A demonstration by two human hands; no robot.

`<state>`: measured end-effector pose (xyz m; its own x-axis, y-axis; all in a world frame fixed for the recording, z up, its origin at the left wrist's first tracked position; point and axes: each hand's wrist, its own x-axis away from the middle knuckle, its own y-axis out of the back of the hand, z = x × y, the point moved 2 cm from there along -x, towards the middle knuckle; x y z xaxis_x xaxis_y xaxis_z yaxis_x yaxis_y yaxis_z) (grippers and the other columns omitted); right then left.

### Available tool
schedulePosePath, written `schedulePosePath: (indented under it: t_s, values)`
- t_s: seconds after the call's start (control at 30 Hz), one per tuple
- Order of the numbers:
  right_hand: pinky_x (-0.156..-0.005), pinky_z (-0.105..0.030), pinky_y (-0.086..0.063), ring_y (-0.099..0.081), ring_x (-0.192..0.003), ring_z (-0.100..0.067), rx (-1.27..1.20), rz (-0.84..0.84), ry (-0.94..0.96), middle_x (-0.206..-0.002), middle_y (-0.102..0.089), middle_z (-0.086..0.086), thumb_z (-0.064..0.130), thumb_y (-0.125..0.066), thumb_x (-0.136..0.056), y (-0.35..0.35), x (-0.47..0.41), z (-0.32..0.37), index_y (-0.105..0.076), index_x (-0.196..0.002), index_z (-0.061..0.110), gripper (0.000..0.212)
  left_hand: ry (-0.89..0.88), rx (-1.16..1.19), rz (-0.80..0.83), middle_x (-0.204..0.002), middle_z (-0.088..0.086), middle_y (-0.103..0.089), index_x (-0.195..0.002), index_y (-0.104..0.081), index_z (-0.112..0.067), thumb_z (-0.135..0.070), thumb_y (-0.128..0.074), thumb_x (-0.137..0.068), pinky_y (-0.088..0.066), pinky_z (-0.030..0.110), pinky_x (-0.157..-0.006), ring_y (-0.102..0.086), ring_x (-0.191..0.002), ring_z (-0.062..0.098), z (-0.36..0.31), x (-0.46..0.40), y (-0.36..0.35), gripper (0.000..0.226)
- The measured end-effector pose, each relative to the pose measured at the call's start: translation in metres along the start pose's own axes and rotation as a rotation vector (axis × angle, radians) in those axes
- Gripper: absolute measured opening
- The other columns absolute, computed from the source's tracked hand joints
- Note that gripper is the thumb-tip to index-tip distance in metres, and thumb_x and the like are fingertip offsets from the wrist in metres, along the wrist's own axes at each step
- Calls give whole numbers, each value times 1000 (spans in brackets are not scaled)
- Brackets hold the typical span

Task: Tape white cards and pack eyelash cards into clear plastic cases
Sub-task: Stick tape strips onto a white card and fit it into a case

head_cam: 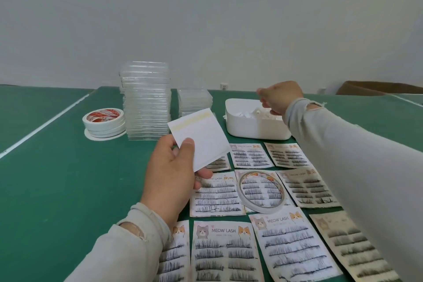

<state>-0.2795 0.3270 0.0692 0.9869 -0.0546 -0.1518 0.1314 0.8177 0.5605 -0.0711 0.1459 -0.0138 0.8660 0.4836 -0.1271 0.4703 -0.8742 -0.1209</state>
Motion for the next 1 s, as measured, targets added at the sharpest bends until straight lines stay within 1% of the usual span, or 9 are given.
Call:
schedulePosePath:
  t_s: [0.1,0.2,0.27,0.37,0.53,0.63,0.73,0.87,1.0]
  values:
    - [-62,-30,-57,-66,-73,-17,-232,-9,38,-83,-73,-4,21,-64,-96,9,41,5,-67,-78,13,20,22,32,12,-79,2,-76,-105,-62,-25,-16,-41,-105,-43,25,-40,-66,-57,20,-3,1,0,23]
    - [-47,-19,-48,-67,-63,-9,-397,196,34,-76,-75,3,33,-66,-92,-9,102,4,-68,-83,13,22,21,51,32,-77,10,-75,-98,-67,-17,-8,-38,-99,-42,22,-39,-64,-53,17,-8,3,2,30]
    - [-48,-19,-47,-62,-62,-12,-350,302,82,-71,-67,0,41,-64,-87,-26,137,-2,-62,-73,16,29,7,20,52,-77,9,-75,-97,-68,-15,-9,-40,-99,-43,23,-40,-64,-51,15,-12,5,3,29]
    - [-52,-19,-40,-60,-62,-15,-342,222,154,-61,-51,6,36,-61,-93,-39,165,-15,-51,-56,25,40,-13,-58,95,-89,6,-77,-98,-69,-14,-14,-44,-103,-44,25,-42,-67,-53,16,-13,8,4,26]
    - [-56,-26,-40,-43,-52,-17,-393,154,219,-59,-38,-9,31,-64,-95,-36,166,-33,-42,-62,2,50,-107,-153,86,-91,-3,-76,-94,-70,-22,-20,-53,-104,-55,23,-48,-73,-60,15,-11,8,6,20]
    - [-54,-22,-44,-47,-47,-12,-415,138,256,-59,-40,-9,32,-64,-96,-33,163,-39,-47,-68,-4,49,-78,-86,83,-98,-1,-75,-100,-71,-22,-18,-58,-102,-60,28,-54,-75,-65,19,-9,7,2,14]
    - [-49,-20,-42,-48,-43,-5,-473,150,198,-56,-46,-3,33,-66,-97,-35,160,-44,-58,-78,-7,44,-9,31,83,-95,2,-76,-103,-72,-16,-15,-60,-101,-57,23,-50,-74,-63,20,-9,7,0,12]
    - [-42,-18,-32,-35,-41,-13,-589,258,96,-51,-42,0,47,-66,-91,-36,161,-42,-46,-59,18,48,56,133,143,-106,13,-75,-108,-72,-13,-16,-60,-101,-55,21,-48,-75,-67,25,-8,6,-1,14]
    - [-43,-25,-35,-45,-52,-15,-667,386,27,-62,-55,0,45,-67,-90,-39,167,-41,-68,-81,18,29,38,112,206,-101,14,-75,-109,-71,-14,-19,-58,-103,-57,23,-50,-76,-67,27,-5,9,-5,16]
